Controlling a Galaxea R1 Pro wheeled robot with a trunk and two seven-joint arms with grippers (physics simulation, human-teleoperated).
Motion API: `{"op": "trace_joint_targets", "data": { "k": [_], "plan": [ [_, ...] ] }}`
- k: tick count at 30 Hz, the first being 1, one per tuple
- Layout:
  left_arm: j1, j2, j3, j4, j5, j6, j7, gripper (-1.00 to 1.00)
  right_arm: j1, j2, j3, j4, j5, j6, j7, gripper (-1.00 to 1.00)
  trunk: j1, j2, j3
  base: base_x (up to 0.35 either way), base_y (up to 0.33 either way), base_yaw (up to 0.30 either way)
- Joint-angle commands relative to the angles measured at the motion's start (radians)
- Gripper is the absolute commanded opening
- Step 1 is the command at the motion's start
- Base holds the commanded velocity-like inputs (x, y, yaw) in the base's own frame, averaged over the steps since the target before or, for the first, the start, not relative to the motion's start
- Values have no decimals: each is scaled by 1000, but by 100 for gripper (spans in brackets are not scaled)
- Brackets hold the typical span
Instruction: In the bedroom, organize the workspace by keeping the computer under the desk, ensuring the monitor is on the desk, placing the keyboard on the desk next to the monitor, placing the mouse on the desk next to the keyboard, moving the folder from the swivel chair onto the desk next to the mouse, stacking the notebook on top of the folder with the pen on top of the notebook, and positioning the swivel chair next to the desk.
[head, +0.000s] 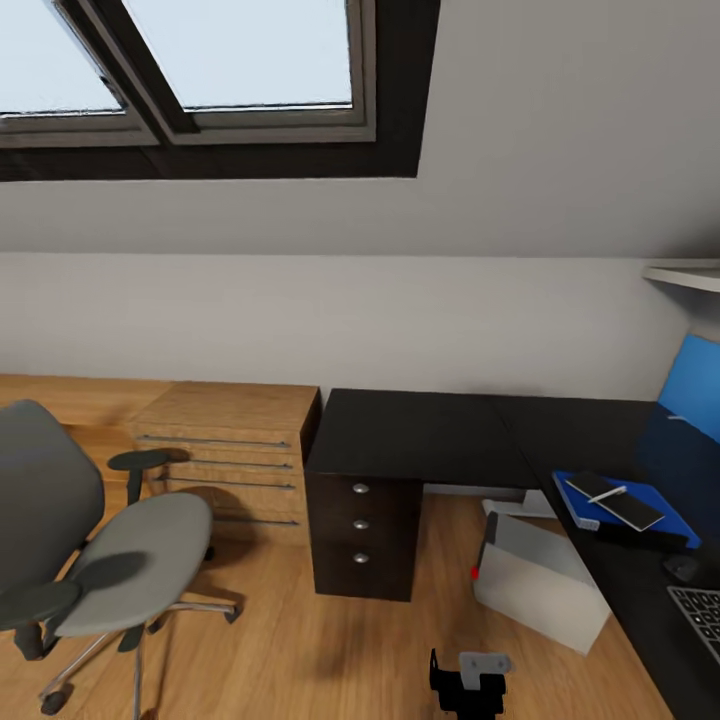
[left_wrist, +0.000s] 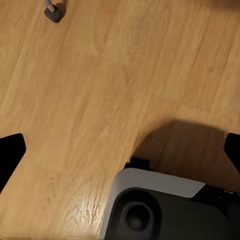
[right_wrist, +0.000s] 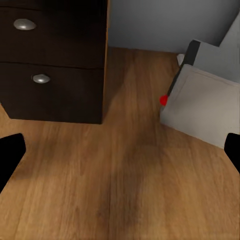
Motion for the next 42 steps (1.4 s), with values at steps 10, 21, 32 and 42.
{"op": "trace_joint_targets", "data": {
  "k": [10, 21, 32, 42],
  "plan": [
    [0, 5, -4, 1, 8, -5, 8, 100, 8, -3, 9, 6, 8, -44, -8, 100, -38, 69, 42, 0, 0, 197],
    [0, 7, 42, 1, 5, -15, 7, 100, 48, -106, 22, 29, 12, -197, -6, 100, -80, 146, 91, 0, 0, 184],
    [0, 5, 43, 37, 5, -235, 6, 100, 96, -116, 26, 30, 149, -354, -6, 100, -111, 202, 130, 0, 0, 182],
    [0, 4, 40, 63, 5, -244, -3, 100, 102, -111, 26, 27, 204, -320, -5, 100, -111, 202, 141, 0, 0, 217]
  ]
}}
